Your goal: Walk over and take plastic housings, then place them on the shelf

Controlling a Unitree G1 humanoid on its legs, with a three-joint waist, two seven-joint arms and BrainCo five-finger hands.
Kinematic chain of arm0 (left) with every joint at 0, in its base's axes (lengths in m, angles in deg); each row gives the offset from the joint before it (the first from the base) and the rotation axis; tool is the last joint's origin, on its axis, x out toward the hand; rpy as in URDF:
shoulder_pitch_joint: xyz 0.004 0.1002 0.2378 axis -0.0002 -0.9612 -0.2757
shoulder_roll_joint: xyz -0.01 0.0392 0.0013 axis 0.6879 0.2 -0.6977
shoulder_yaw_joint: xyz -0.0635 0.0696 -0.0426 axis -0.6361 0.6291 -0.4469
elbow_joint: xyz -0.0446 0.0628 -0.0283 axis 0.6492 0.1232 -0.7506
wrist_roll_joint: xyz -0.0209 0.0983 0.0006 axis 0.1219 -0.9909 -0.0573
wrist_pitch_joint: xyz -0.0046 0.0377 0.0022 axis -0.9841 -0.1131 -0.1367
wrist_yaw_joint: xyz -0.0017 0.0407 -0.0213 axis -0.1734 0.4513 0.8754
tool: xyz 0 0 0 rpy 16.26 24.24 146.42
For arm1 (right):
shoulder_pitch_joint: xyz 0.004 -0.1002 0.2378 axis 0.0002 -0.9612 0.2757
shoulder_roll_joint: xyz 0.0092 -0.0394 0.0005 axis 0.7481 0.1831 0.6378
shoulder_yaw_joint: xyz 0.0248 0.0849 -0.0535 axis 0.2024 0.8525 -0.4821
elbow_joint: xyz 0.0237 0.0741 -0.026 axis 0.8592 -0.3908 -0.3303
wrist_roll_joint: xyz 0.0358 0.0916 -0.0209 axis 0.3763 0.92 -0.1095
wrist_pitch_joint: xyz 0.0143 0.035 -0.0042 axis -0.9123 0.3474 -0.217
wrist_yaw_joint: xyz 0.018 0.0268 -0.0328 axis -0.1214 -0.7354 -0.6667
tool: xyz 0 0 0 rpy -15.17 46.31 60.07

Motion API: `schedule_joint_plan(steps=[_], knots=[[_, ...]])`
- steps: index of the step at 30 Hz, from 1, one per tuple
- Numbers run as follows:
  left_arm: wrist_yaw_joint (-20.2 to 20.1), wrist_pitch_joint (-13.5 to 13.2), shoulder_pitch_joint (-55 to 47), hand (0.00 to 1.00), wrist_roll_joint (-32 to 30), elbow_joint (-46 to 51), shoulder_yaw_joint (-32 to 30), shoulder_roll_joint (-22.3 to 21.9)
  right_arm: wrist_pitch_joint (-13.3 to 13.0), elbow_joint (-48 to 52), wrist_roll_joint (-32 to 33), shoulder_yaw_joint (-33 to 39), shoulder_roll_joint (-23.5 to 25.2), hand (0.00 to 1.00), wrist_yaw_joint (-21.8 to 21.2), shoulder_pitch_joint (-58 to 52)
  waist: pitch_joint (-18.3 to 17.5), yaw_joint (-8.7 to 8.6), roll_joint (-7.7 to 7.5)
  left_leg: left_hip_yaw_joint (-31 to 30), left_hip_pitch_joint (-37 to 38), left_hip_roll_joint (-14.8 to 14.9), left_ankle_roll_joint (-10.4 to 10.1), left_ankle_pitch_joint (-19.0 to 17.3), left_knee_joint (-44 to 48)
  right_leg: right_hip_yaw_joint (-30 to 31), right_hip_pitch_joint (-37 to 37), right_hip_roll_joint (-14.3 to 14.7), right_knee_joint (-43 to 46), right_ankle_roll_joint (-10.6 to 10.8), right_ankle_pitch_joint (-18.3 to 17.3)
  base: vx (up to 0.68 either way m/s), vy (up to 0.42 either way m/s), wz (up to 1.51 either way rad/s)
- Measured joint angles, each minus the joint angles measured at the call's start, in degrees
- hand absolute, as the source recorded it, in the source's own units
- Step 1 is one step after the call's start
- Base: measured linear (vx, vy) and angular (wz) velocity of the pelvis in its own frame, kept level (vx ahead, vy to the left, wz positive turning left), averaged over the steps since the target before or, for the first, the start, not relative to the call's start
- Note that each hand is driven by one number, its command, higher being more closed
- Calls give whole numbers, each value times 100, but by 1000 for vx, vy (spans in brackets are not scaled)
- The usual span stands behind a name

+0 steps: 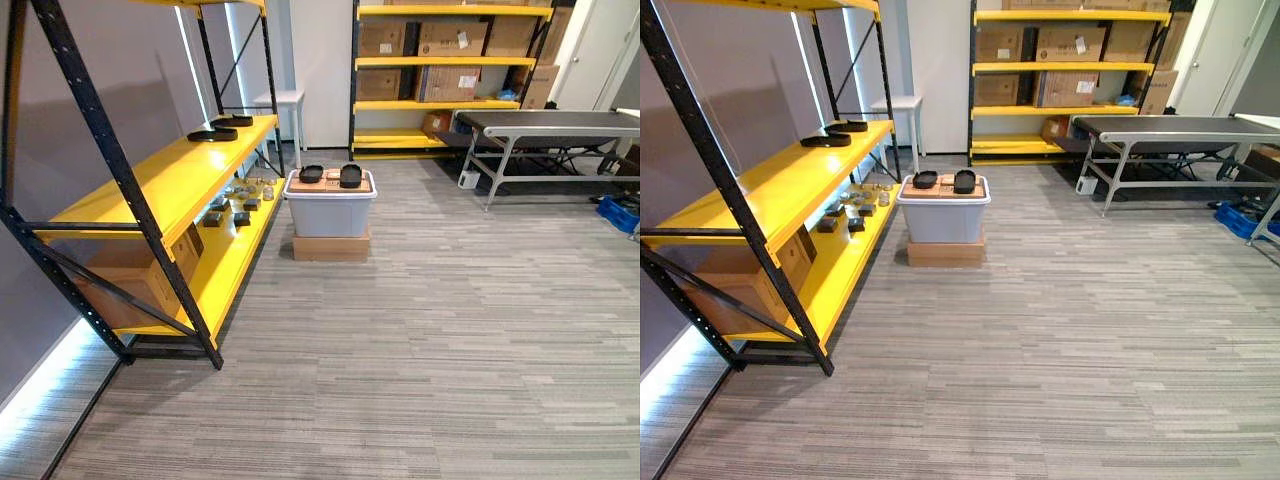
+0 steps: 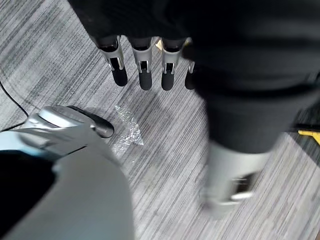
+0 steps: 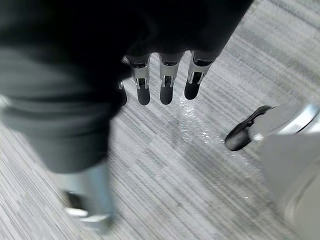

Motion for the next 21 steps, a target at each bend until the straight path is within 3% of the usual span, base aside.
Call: schedule_joint_plan(steps=[5, 11, 17, 21], knots=[[43, -92, 334, 0, -108, 50, -209, 67, -12, 99, 0, -8, -217, 0, -85, 240, 101, -25, 99, 41, 177, 5, -143, -51, -94, -2, 282, 11, -311, 80, 55, 74, 0, -2], [123, -344, 431, 0, -116, 651, -41, 189, -301, 459, 0, -329, -625, 0, -132, 367, 201, -40, 101, 109, 269, 11, -190, -77, -135, 2, 443, 17, -436, 131, 55, 45, -2, -3], [377, -619, 376, 0, 140, 1336, 422, 34, -395, 643, 135, -587, -564, 0, -67, 353, 216, -33, 98, 148, 286, 21, -192, -79, -141, -74, 477, 17, -433, 243, -6, 3, -3, 3], [395, -629, 382, 0, 122, 1396, 658, -30, -394, 805, 207, -796, -415, 0, -35, 315, 217, -38, 97, 154, 288, 27, -198, -83, -138, -115, 485, 20, -425, 252, -13, -5, -4, 3]])
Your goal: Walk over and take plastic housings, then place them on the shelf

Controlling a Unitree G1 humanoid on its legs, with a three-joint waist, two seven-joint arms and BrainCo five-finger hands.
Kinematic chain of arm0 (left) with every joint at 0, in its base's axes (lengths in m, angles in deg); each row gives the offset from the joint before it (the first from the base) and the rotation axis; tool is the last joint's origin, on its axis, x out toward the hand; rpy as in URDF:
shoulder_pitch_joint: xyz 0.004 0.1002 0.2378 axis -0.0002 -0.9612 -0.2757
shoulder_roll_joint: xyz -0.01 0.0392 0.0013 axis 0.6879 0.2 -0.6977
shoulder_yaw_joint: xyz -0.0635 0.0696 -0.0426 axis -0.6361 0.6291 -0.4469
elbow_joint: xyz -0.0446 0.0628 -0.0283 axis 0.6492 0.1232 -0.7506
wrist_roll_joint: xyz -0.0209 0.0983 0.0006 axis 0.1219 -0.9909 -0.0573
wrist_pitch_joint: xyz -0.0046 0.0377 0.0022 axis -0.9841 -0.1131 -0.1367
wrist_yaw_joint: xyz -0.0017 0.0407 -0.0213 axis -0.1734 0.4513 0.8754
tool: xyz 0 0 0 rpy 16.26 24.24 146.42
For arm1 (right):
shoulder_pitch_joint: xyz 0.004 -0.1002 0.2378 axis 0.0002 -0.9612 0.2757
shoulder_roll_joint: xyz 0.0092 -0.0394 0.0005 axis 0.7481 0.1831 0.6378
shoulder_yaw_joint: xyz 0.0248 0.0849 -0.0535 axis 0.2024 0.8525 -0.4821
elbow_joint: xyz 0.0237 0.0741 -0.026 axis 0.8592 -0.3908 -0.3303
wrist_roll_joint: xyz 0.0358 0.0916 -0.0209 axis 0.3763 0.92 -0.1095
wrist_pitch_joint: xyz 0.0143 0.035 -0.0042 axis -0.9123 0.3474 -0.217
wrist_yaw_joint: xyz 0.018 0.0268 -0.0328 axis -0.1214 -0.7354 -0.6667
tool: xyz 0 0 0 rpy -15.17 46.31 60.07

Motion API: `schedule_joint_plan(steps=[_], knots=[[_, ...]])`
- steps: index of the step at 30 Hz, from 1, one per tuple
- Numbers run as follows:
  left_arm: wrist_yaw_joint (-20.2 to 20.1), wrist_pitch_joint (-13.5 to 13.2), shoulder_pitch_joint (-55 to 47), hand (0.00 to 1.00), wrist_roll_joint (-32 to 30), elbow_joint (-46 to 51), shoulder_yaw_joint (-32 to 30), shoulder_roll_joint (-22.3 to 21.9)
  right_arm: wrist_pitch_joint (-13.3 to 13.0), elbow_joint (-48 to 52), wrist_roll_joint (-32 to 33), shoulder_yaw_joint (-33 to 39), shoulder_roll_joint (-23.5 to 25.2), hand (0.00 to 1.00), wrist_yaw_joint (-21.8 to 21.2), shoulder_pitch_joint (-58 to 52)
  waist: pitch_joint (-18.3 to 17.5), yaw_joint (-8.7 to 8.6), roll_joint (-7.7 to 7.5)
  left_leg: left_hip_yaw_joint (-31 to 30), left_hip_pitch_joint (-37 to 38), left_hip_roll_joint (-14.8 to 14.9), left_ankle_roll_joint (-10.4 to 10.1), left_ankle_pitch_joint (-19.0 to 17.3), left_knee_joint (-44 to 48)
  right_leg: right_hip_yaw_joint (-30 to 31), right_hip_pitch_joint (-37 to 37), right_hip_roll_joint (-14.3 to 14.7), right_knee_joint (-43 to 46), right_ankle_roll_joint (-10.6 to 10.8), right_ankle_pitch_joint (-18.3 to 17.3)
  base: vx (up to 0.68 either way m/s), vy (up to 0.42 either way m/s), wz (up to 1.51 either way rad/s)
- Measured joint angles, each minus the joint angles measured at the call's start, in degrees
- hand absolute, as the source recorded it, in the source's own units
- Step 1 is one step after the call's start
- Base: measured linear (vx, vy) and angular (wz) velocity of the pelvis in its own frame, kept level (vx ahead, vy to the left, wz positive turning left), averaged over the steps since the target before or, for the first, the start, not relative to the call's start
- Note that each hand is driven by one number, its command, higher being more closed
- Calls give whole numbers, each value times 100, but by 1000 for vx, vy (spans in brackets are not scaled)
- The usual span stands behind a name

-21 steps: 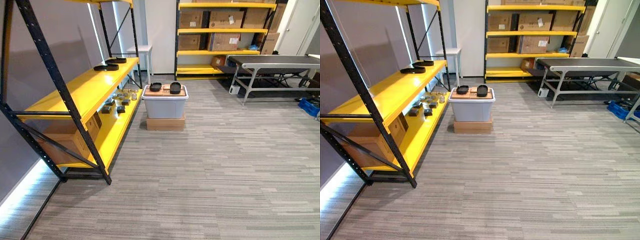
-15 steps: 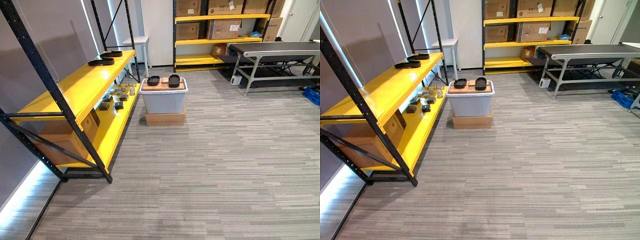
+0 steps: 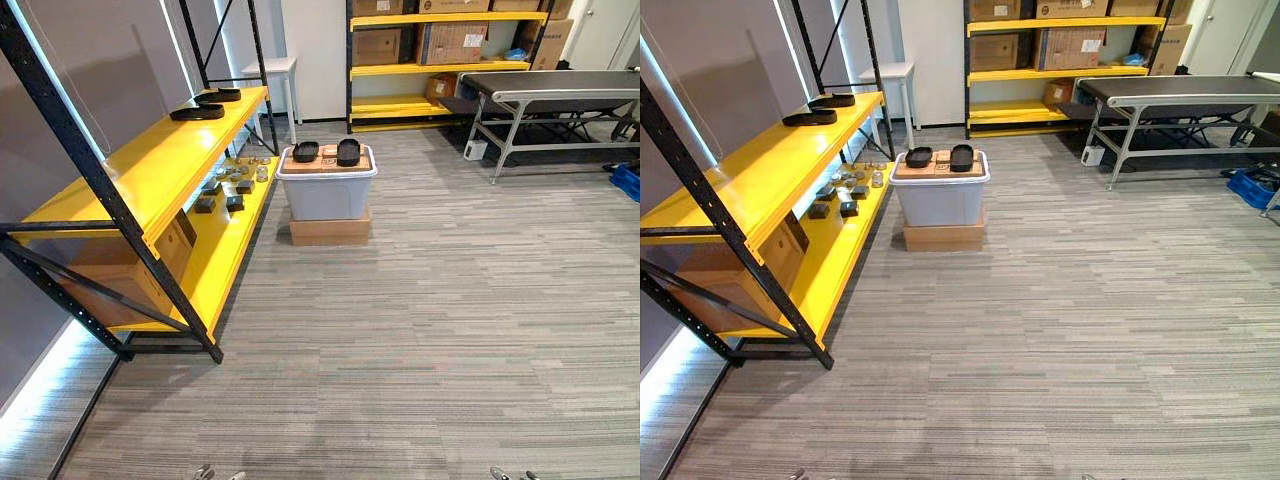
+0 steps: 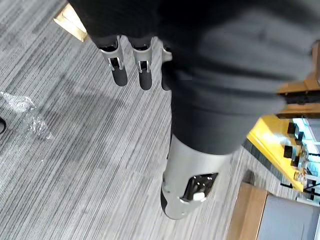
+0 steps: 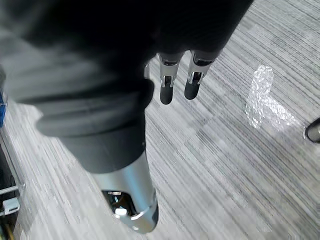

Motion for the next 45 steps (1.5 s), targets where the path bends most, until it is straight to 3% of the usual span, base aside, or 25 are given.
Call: schedule_joint_plan(steps=[15, 22, 24, 25, 27, 28, 30, 32, 33, 34, 35, 36, 37, 38, 40, 41, 43, 45], knots=[[4, 2, -142, 0, -333, -145, 48, 11, 0, -16, -3, -123, 196, 0, 124, -124, 10, 0, -11, 10, 11, 19, -53, -52, 80, -5, -71, -4, 202, 64, -62, -31, 1, -1], [20, 3, -101, 0, -330, -234, 76, 23, 0, -93, 12, -372, 210, 0, 158, 72, 165, 61, 6, 18, -687, 25, 237, -411, 954, 157, -518, -8, 468, -47, -50, -75, 15, -10], [22, 3, 7, 0, -321, -227, 274, 121, 1, -83, 9, -455, 273, 0, 152, 117, 378, 79, -73, 49, -727, -49, 418, -704, 1118, 109, -1386, -182, 2316, 178, -869, -116, 63, -12], [34, 7, 30, 0, -321, -250, 278, 165, 1, -47, 9, -554, 330, 0, 143, 127, 474, 76, -113, 59, -711, -114, 458, -747, 1132, -8, -1831, -328, 3223, 155, -970, -98, 51, -7], [49, 30, 17, 0, -335, -263, 429, 269, 9, -94, 8, -625, 427, 0, 124, 46, 621, 3, -140, 42, -408, -130, 501, -751, 938, -217, -2281, -473, 3849, 171, -1063, 58, 49, 1], [49, 35, 20, 0, -344, -275, 443, 304, 10, -108, 9, -646, 450, 0, 119, 28, 638, -8, -141, 39, -330, -118, 511, -746, 847, -297, -2345, -497, 3733, 171, -1061, 213, 6, 0], [41, 57, 178, 0, -456, -382, 481, 458, 10, -232, -9, -784, 505, 0, 90, 28, 687, -139, -130, -16, -77, 31, 494, -758, 506, -692, -2595, -501, 2547, 102, -882, 278, -62, 4], [28, 63, 374, 0, -511, -499, 481, 517, 10, -233, -73, -780, 529, 0, 79, 18, 772, -182, -121, -50, 150, 148, 375, -824, 308, -862, -2665, -443, 1611, 81, -327, 308, -97, 14], [12, 71, 506, 0, -573, -585, 478, 525, 11, -232, -239, -771, 528, 0, 76, -8, 798, -283, -140, -155, 314, 235, 264, -885, 220, -913, -2680, -417, 1267, 59, 247, 508, -203, 42], [-16, 66, 515, 0, -601, -644, 479, 507, 11, -230, -272, -772, 524, 0, 69, -67, 726, -412, -56, -229, 434, 462, 76, -952, 178, -928, -2663, -248, 1427, -207, 623, 689, -314, 47], [-37, 63, 522, 0, -645, -653, 467, 510, 9, -228, -349, -774, 541, 0, 60, -95, 699, -445, -24, -282, 421, 557, 4, -997, 286, -921, -2673, -175, 1596, -371, 598, 639, -298, 29], [-77, 65, 541, 0, -678, -659, 402, 495, 10, -235, -463, -743, 572, 0, 38, -77, 712, -417, -25, -354, 290, 653, -54, -1015, 742, -962, -2718, -147, 1948, -631, 339, 666, -313, 10], [-110, 90, 538, 0, -685, -732, 177, 393, 12, -239, -487, -543, 593, 0, 6, -99, 708, -395, -53, -414, 15, 619, -319, -848, 1681, -980, -2579, -197, 2233, -696, 33, 668, -278, 13], [-104, 117, 451, 0, -686, -766, -194, 242, 12, -219, -500, -461, 580, 0, -13, -168, 726, -414, -47, -424, -385, 652, -537, -386, 3112, -988, -2055, -167, 2055, -698, -243, 664, -265, 17], [-98, 156, 221, 0, -683, -762, -537, 147, 14, -213, -523, -464, 597, 0, -4, -194, 761, -299, -19, -323, -1122, 937, -703, -226, 5265, -902, -1110, 77, 1437, -758, -333, 724, -244, -9], [-88, 181, 128, 0, -681, -755, -721, 108, 15, -142, -499, -465, 648, 0, -1, -181, 757, -225, 0, -125, -1501, 1089, -673, -258, 5901, -819, -691, 165, 1118, -785, -351, 730, -219, -36], [-88, 219, -84, 0, -618, -759, -913, -101, 11, 74, -222, -448, 668, 0, 35, -99, 769, 73, -57, 490, -2559, 1216, -414, -481, 5923, -511, -11, 166, 483, -780, -381, 590, -97, -57], [-115, 243, -284, 0, -569, -793, -944, -250, 14, 48, -173, -311, 641, 0, 39, 142, 824, 233, -70, 650, -3006, 1064, -389, -554, 4835, -277, 269, 60, 292, -673, -454, 525, 21, -73]])
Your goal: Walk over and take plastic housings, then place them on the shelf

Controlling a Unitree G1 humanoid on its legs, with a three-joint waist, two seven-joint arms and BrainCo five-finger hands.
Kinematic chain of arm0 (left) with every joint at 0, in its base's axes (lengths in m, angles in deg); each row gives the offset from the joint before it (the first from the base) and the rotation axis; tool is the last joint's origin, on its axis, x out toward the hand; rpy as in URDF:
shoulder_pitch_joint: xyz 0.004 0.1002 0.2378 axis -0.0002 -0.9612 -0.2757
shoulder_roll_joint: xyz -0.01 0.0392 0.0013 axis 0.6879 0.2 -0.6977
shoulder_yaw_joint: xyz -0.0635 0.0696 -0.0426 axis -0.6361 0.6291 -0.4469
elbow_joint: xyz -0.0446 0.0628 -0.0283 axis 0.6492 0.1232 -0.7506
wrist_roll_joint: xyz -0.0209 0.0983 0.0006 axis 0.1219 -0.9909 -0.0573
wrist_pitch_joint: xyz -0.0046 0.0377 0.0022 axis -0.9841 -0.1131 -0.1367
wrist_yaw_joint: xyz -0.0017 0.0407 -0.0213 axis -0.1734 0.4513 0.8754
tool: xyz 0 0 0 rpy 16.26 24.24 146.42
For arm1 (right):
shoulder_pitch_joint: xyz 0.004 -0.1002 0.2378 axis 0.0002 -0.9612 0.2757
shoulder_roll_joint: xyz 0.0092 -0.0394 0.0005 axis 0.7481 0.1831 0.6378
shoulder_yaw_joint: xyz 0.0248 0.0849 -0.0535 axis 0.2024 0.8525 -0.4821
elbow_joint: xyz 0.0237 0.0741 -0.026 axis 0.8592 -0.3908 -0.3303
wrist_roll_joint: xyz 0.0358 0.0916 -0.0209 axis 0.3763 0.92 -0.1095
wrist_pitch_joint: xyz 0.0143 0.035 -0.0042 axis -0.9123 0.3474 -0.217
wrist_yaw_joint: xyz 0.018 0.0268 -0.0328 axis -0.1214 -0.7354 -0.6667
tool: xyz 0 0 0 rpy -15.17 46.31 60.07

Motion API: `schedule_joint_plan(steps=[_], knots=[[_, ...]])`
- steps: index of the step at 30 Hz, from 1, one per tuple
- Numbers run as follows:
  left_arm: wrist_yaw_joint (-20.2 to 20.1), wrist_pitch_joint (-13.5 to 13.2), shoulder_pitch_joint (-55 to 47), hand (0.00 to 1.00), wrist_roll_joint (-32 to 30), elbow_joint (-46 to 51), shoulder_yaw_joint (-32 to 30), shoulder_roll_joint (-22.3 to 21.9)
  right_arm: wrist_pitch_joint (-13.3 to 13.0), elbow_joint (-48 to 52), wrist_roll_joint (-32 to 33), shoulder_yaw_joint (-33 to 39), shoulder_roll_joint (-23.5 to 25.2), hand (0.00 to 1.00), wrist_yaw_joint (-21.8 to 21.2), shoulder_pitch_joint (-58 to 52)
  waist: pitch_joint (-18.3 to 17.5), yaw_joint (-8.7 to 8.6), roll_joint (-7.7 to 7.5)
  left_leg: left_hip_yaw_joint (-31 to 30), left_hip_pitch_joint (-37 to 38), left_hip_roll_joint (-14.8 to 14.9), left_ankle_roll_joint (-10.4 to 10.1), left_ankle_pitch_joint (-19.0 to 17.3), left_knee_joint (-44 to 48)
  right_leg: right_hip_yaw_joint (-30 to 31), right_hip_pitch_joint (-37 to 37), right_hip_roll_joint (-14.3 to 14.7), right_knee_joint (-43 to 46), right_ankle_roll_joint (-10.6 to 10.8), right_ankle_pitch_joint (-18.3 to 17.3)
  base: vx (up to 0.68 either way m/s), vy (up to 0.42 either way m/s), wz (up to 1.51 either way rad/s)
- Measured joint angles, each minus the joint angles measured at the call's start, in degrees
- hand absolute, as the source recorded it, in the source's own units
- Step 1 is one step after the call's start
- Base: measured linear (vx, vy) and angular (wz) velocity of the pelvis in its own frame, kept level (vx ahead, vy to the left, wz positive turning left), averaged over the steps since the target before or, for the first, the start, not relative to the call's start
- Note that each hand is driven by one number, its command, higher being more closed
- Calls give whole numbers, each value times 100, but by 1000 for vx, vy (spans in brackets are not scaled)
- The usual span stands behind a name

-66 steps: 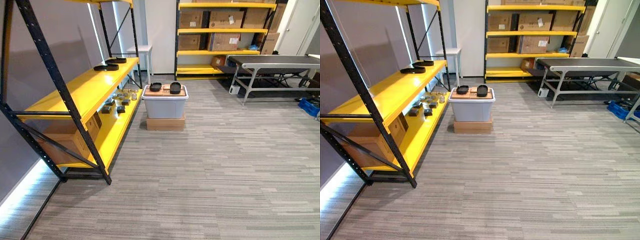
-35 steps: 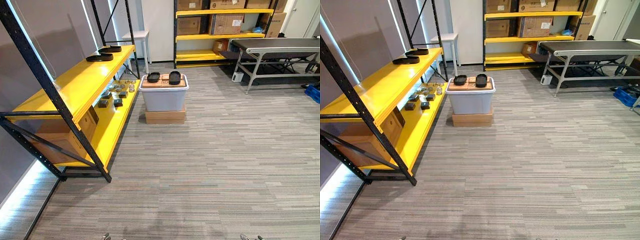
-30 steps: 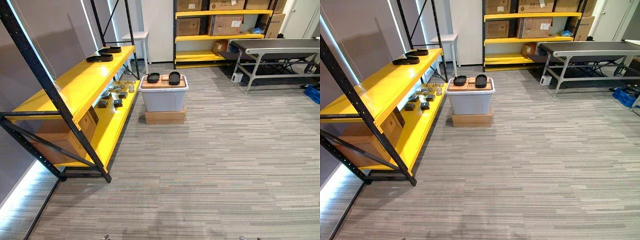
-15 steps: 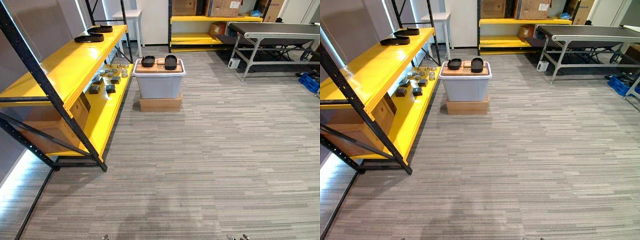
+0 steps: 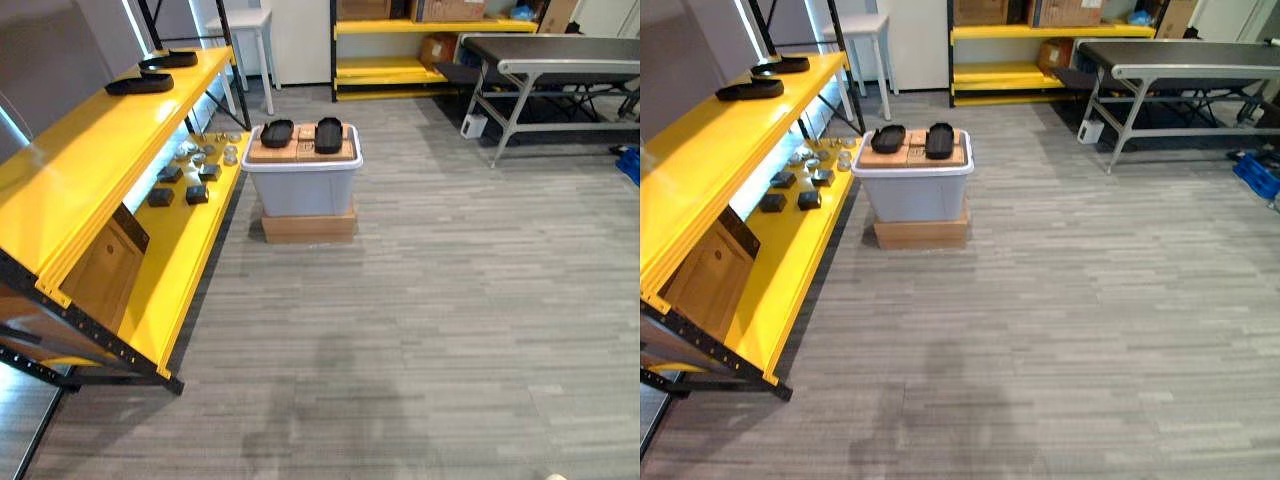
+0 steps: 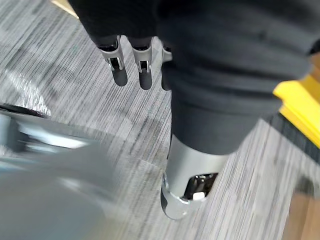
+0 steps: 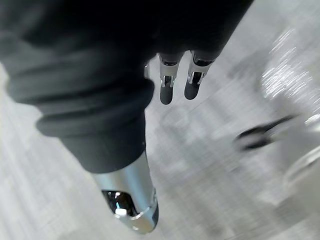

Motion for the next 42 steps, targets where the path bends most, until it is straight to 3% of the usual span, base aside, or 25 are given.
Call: schedule_joint_plan(steps=[3, 4, 6, 7, 9, 10, 12, 13, 14, 16, 19, 20, 21, 23, 24, 25, 27, 29, 31, 33, 34, 36, 38, 39, 42], knots=[[11, 46, -455, 0, 8, -69, -157, -312, -9, 236, 24, 105, 1, 0, 54, 99, -73, 165, 56, -46, -271, -147, 275, 346, -3205, 210, 655, -194, -285, 350, -461, 522, 135, -57], [7, 68, -565, 0, 7, -82, -147, -338, -5, 205, 76, 93, -21, 0, 89, 88, -149, 237, 18, -84, -389, -158, 236, 704, -3254, 265, 788, -297, -245, 518, -684, 764, 277, -42], [5, 87, -741, 0, 14, -89, -297, -244, -7, 133, 94, 99, 38, 0, 116, -73, -470, 295, -239, -387, -333, -734, 862, 1400, -2933, 307, 667, -794, 632, 873, -902, 805, 300, -19], [9, 86, -723, 0, 15, -106, -364, -213, -6, 60, 91, 109, 56, 0, 110, -71, -473, 292, -296, -411, -202, -831, 947, 1468, -2906, 327, 516, -919, 1176, 973, -910, 800, 292, 17], [11, 100, -600, 0, 16, -207, -362, -53, 4, -244, 90, 223, 153, 0, 108, -105, -477, 230, -445, -452, 319, -1126, 1164, 1392, -2725, 452, -36, -1195, 3266, 1335, -83, 881, 304, 30], [15, 103, -461, 0, 17, -194, -300, 17, 5, -358, 90, 218, 214, 0, 104, -165, -447, 204, -426, -541, 856, -1189, 1243, 1109, -2867, 303, -412, -1361, 4407, 1374, 1235, 772, 227, 34], [39, 102, -279, 0, 48, -153, 8, 95, 5, -439, 83, 188, 268, 0, 58, -183, -396, 129, -409, -686, 1646, -1212, 1309, 932, -3200, -236, -988, -1640, 5636, 1125, 712, 688, 132, 43], [56, 102, -91, 0, 103, -67, 154, 122, 2, -475, 79, 189, 281, 0, 49, -189, -391, 21, -380, -873, 2148, -1188, 1324, 844, -3591, -549, -1399, -1624, 5771, 840, 127, 649, 80, 53], [79, 90, 21, 0, 134, -23, 217, 151, 1, -474, 77, 186, 288, 0, 48, -203, -383, -29, -378, -964, 2373, -1156, 1320, 815, -3775, -635, -1624, -1530, 5627, 856, -95, 640, 9, 69], [113, 37, 466, 0, 128, 39, 578, 261, 2, -471, 77, 85, 257, 0, 51, -326, -309, -217, -363, -1275, 3113, -953, 1236, 700, -4281, -940, -2235, -1021, 3604, 864, -432, 623, -80, 78], [137, -45, 808, 0, 116, 51, 660, 205, 1, -458, 79, 109, 229, 0, 74, -514, -311, -367, -437, -1512, 3624, -958, 1118, 406, -4598, -946, -2693, -855, 1160, 917, 319, 700, -233, 72], [145, -97, 828, 0, 113, 63, 633, 84, 4, -466, 80, 247, 233, 0, 84, -686, -329, -446, -391, -1672, 3924, -930, 1021, 206, -4565, -635, -2813, -759, 1357, 649, 1126, 926, -382, 57], [143, -110, 757, 0, 112, 78, 433, -93, 6, -451, 79, 420, 280, 0, 83, -714, -378, -437, -275, -1613, 3848, -820, 973, 180, -4067, -548, -2841, -638, 1705, 269, 910, 937, -380, 33], [143, -110, 690, 0, 112, 84, 231, -229, 7, -394, 82, 467, 326, 0, 76, -720, -392, -407, -150, -1515, 3493, -676, 804, 214, -3058, -617, -2639, -485, 1722, 213, 642, 679, -253, 2], [138, -105, 627, 0, 112, 128, -92, -366, 14, -178, 85, 488, 416, 0, 79, -785, -303, -392, -16, -1441, 2853, -388, 72, 694, -1265, -743, -2101, -241, 1556, 40, 403, 693, -256, 20], [136, -105, 580, 0, 113, 187, -198, -414, 16, -109, 86, 468, 440, 0, 80, -779, -275, -388, 8, -1435, 2562, -243, -285, 962, -472, -762, -1862, -133, 1474, 3, 301, 778, -260, 14], [127, -72, 285, 0, 124, 305, -305, -421, 11, -19, 94, 420, 531, 0, 94, -729, -218, -225, -32, -956, 1549, 271, -469, 957, 1759, -678, -833, 155, 1037, -98, 42, 593, -122, -21], [118, -63, 233, 0, 248, 359, -364, -416, 12, -30, 107, 430, 516, 0, 122, -667, -233, -95, -104, -560, 1041, 365, -355, 731, 1747, -550, -403, 118, 690, -96, 15, 548, -46, -35], [111, -69, 153, 0, 238, 364, -271, -349, 10, -58, 162, 530, 450, 0, 135, -292, -150, 29, -147, -91, 638, 75, -47, 175, -244, -247, 101, -148, 353, 53, -39, 603, 52, -63], [108, -61, -20, 0, 220, 294, -64, -325, 1, -49, 157, 612, 396, 0, 134, -189, -218, 49, -53, -173, 836, -321, 99, 477, -2872, -110, 166, -288, 312, 246, -161, 511, 172, -66], [111, -61, -136, 0, 185, 215, 106, -331, 4, -53, 110, 531, 323, 0, 148, -206, -297, 151, 48, -390, 879, -460, 424, 1390, -3468, 90, 318, -302, 204, 445, -304, 659, 229, -53], [120, -65, -132, 0, 122, 143, 227, -170, 6, -44, -81, 194, 336, 0, 199, -243, -366, 58, -134, -501, 967, -791, 531, 1161, -3540, 63, 435, -584, 258, 522, -310, 574, 167, 13], [131, -65, -81, 0, 114, 137, 611, -10, 4, -10, -293, -140, 258, 0, 289, -179, -313, -3, -166, -535, 1347, -859, 638, 1073, -3801, 114, -378, -769, 2273, 1005, -459, 583, 176, 30], [139, -57, -41, 0, 113, 141, 937, 117, 3, 128, -312, -396, 271, 0, 333, -125, -198, -33, -198, -587, 1772, -829, 679, 970, -3998, 222, -1005, -918, 3972, 1517, -331, 619, 139, 27], [238, -56, 104, 0, 120, 312, 1343, 260, -1, 909, -548, -618, 262, 0, 521, -204, -134, -54, -228, -649, 2353, -789, 696, 885, -4128, 79, -1700, -1253, 4695, 1398, -559, 420, 8, 31]])
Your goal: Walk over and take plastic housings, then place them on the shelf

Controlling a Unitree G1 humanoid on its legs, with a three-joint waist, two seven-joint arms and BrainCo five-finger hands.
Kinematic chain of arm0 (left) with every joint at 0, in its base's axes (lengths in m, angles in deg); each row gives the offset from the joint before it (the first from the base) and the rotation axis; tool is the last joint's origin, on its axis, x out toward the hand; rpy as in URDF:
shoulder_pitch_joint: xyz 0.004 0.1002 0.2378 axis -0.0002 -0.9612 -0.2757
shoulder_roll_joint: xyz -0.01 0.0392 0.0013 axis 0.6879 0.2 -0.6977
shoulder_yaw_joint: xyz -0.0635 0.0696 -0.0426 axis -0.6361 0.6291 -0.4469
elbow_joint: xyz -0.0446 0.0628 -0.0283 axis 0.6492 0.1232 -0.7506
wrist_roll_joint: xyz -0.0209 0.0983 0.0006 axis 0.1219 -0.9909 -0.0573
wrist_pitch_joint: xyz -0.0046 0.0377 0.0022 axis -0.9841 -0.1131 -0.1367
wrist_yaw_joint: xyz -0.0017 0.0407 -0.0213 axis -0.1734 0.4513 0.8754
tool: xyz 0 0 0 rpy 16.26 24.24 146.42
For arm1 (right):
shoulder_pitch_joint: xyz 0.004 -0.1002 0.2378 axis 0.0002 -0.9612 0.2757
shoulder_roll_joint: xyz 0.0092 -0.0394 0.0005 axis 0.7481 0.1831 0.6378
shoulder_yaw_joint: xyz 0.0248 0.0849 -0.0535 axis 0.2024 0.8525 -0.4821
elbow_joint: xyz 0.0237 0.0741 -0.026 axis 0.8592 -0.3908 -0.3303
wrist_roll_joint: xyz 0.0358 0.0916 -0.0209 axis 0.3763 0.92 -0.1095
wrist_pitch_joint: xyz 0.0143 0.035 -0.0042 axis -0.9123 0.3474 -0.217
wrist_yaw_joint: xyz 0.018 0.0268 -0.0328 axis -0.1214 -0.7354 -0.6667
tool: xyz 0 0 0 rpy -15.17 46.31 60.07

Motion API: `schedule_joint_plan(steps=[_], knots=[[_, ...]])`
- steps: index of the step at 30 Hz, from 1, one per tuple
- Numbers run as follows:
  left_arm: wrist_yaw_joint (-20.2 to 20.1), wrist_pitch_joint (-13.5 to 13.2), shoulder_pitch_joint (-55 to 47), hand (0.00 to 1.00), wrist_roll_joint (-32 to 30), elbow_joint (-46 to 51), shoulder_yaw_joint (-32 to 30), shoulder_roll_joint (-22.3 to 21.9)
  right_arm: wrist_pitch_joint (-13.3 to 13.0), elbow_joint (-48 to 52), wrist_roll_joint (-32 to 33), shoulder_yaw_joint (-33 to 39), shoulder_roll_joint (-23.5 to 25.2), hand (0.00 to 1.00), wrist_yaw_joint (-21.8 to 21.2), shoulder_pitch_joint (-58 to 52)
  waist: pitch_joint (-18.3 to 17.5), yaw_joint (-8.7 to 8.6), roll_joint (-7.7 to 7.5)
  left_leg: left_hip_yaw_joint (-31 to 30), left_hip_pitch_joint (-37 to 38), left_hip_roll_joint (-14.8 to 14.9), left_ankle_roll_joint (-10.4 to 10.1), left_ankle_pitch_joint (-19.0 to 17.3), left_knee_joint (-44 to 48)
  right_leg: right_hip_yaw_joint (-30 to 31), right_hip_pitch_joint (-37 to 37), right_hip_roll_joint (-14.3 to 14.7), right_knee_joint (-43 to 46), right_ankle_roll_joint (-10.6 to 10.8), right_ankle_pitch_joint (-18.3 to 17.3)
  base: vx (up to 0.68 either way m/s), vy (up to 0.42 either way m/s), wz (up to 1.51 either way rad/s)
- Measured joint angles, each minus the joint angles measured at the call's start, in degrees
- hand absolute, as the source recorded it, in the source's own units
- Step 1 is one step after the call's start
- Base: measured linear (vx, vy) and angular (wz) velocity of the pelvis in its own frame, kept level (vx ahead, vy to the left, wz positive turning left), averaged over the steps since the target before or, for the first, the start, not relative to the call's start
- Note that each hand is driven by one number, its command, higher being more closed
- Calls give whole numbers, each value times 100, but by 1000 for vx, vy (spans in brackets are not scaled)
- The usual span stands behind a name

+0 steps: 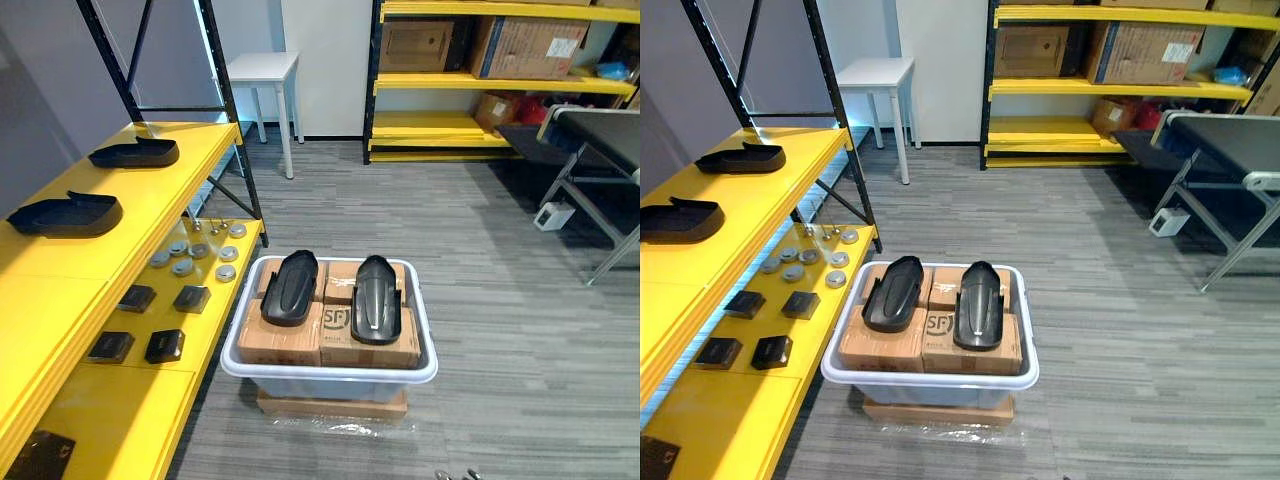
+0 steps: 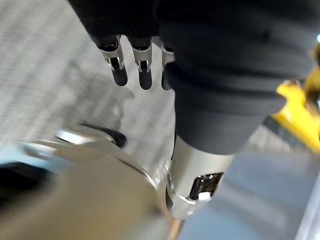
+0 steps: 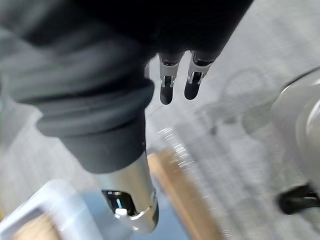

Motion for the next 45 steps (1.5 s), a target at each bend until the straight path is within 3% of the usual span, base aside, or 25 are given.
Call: schedule_joint_plan(steps=[3, 4, 8, 13, 18, 22, 27, 29, 33, 38, 39, 40, 45], knots=[[60, -102, 0, 0, 10, 357, 82, 41, -30, 956, -398, -148, -23, 0, 195, -21, -20, -28, -44, -123, 180, 208, -236, -151, -26, 66, -215, 107, -2166, -169, 107, 364, -139, 27], [75, -125, 18, 0, 4, 373, 79, 190, -98, 1347, -441, -142, -17, 0, 282, -65, -23, -49, -340, -261, 211, 65, -441, -306, 39, 513, -237, 129, -3169, -372, 1178, 315, -265, 30], [124, -119, -90, 0, -7, 274, 90, -140, -136, 2419, -915, -133, -240, 0, 482, -125, -95, -48, 80, -328, 199, 622, -607, -432, 19, 476, 7, 688, -3672, -527, 1284, 241, -220, -11], [143, -190, -7, 0, -3, 227, 89, -216, -240, 3656, -1413, -195, -171, 0, 808, -167, 13, -49, 110, -370, -35, 707, -636, -449, -135, 469, -30, 820, -4241, -543, 1554, 82, -44, -5], [358, -230, 442, 0, -4, 213, 215, -216, -226, 3786, -1652, -423, -11, 0, 1397, 748, 666, 86, 104, -615, -683, 450, -633, -448, 79, 344, -297, 578, -4660, -470, 1932, -108, 78, 18], [549, -288, 863, 0, 8, 290, 551, -101, -162, 3147, -1749, -623, -115, 0, 1907, 2243, 1227, 275, 155, -831, -1207, 402, -632, -448, 376, 201, -551, 543, -4752, -502, 2114, -113, 31, 19], [715, -332, 1087, 0, 36, 331, 998, -33, -69, 1985, -1733, -643, -743, 0, 2276, 3484, 1320, 415, 232, -1037, -1644, 350, -619, -437, 490, 71, -838, 508, -4750, -512, 2172, -41, 7, 18], [761, -401, 1199, 0, 144, 312, 1245, -59, -44, 1192, -1732, -680, -1200, 0, 2358, 4081, 1367, 454, 315, -1130, -1808, 305, -611, -432, 562, -13, -913, 471, -4748, -502, 2180, -9, 23, 21], [875, -450, 1394, 0, 289, 171, 1520, -71, 101, 435, -1731, -778, -1436, 0, 2436, 4662, 1444, 497, 396, -1251, -1960, 278, -606, -427, 620, -104, -996, 454, -4746, -497, 2189, -2, 7, 11], [954, -471, 1559, 0, 439, 59, 1790, -67, 250, -713, -1655, -908, -1519, 0, 2382, 5220, 1461, 583, 424, -1258, -2087, 265, -606, -427, 661, -111, -1101, 444, -4746, -504, 2202, -13, 5, 3], [972, -499, 1767, 0, 523, -61, 1893, -54, 311, -1726, -1506, -1638, -2216, 0, 1689, 5895, 1534, 654, 452, -1379, -2351, 237, -604, -429, 824, -168, -1238, 433, -4746, -503, 2274, -89, 17, 16], [971, -500, 1784, 0, 546, -89, 1895, -49, 311, -1787, -1507, -1717, -2246, 100, 1659, 5923, 1534, 645, 452, -1391, -2384, 234, -604, -430, 846, -181, -1251, 434, -4746, -503, 2276, -99, 13, 17], [966, -500, 1886, 0, 575, -170, 1896, -47, 310, -1935, -1508, -1862, -2494, 100, 1616, 6113, 1536, 648, 451, -1443, -2553, 231, -608, -433, 939, -194, -1371, 447, -4735, -521, 2329, -47, -3, 2]])
